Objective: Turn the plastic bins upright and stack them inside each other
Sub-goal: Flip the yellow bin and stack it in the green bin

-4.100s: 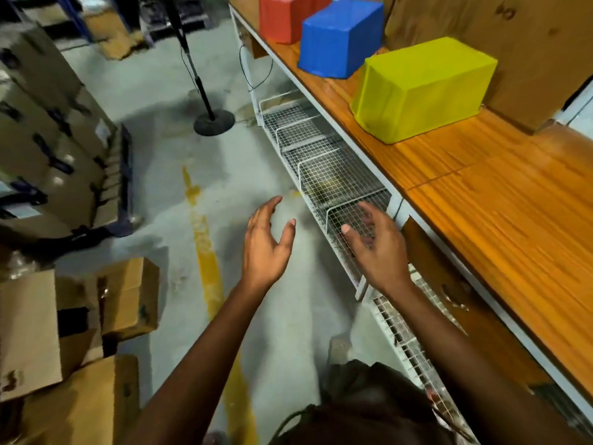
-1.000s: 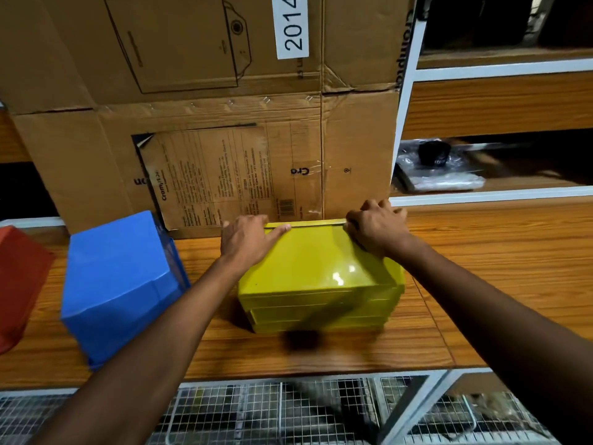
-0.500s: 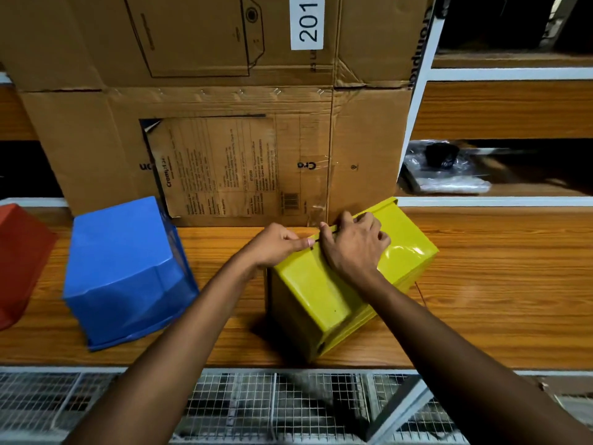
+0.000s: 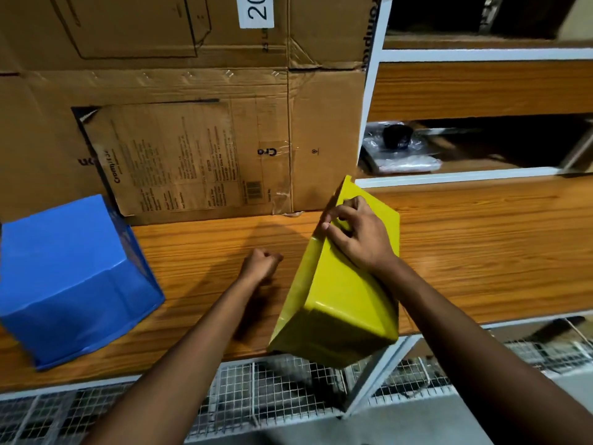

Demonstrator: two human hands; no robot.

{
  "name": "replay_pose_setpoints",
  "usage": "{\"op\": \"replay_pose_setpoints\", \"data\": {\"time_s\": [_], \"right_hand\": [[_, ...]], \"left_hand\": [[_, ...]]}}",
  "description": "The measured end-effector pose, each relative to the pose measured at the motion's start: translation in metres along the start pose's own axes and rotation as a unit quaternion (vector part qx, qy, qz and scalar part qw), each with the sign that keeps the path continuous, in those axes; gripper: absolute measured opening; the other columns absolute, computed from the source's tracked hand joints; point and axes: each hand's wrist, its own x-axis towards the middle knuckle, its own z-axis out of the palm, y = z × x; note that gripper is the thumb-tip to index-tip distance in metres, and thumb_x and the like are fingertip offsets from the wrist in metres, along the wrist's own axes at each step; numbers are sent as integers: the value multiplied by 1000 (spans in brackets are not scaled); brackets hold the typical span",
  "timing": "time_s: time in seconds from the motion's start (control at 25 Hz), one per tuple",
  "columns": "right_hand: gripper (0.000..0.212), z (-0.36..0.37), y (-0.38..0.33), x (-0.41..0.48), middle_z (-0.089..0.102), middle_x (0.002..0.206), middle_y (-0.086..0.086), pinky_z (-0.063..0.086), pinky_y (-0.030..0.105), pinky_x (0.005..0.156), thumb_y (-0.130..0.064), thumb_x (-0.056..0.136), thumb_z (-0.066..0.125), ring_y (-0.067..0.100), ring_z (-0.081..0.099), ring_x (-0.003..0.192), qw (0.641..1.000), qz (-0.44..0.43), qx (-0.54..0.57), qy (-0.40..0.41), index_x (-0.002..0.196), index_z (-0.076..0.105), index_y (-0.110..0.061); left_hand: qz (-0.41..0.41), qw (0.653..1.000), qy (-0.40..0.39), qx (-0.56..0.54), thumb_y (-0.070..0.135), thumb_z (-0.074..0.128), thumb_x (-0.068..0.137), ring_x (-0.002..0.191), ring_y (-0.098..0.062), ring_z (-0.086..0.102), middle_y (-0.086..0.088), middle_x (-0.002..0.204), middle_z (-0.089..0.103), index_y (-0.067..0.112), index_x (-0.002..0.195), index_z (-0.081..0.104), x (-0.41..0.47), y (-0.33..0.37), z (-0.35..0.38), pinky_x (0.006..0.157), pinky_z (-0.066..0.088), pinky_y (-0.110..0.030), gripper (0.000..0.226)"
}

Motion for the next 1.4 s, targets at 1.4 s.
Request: {"op": "replay_pose_setpoints", "data": {"time_s": [1.4], "right_hand": [[57, -328, 281, -318, 67, 118, 10, 57, 37, 64, 8, 87, 59, 26, 69, 92, 710, 443, 357, 414, 137, 51, -19]], "left_hand": [[250, 862, -422, -126, -6, 51, 87, 54, -2, 63, 11, 65, 72, 17, 97, 65, -205, 305, 450, 52, 48, -17, 29]]}}
